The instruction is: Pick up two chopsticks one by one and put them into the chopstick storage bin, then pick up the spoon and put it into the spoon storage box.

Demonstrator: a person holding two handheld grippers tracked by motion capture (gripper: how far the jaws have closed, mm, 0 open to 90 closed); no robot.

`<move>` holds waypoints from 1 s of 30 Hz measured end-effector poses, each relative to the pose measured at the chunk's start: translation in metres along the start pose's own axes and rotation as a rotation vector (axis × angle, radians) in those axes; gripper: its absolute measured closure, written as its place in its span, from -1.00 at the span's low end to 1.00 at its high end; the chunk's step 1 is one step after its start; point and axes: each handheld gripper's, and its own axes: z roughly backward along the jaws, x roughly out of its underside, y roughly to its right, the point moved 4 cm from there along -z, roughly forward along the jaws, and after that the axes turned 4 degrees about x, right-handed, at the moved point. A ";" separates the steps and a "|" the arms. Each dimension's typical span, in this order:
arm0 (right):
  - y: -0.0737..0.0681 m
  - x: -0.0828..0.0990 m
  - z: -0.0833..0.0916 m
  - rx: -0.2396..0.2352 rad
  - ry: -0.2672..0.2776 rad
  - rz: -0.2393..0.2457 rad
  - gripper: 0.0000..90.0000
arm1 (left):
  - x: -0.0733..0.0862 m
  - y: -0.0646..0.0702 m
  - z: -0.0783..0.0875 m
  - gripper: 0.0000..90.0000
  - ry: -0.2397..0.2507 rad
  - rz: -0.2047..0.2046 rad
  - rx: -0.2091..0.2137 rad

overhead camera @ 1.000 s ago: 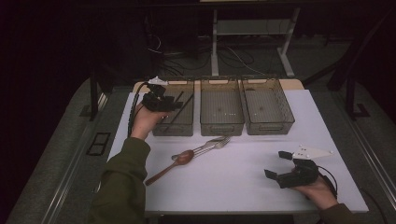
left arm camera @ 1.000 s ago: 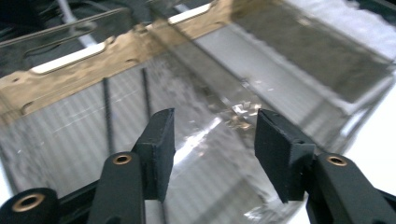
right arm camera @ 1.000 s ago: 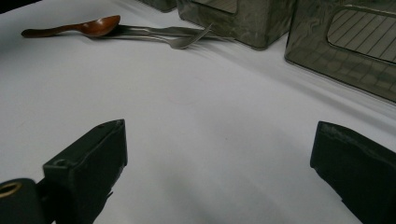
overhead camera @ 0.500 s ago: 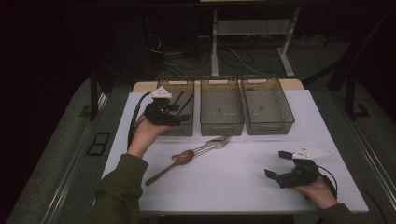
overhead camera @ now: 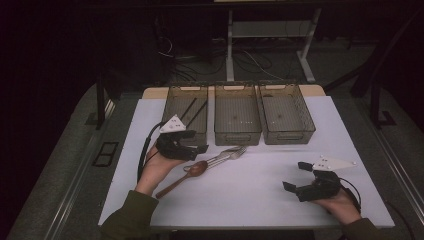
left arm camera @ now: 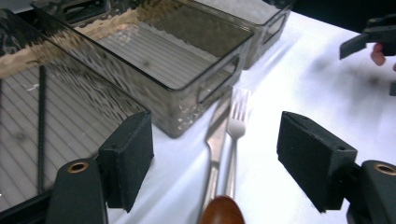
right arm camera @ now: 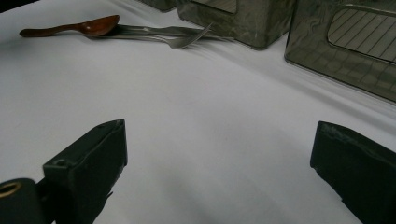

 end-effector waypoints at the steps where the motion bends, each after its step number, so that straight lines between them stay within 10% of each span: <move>1: 0.000 0.000 0.000 0.001 0.000 0.000 -0.93 | 0.002 0.003 0.001 -0.43 0.000 -0.002 0.002; 23: -0.001 0.000 0.000 0.003 0.005 0.006 -0.93 | 0.051 0.034 0.011 -0.43 -0.024 0.009 -0.003; 30: 0.000 0.000 0.000 0.004 0.003 0.005 -0.93 | 0.065 0.041 0.018 -0.08 -0.052 0.020 -0.011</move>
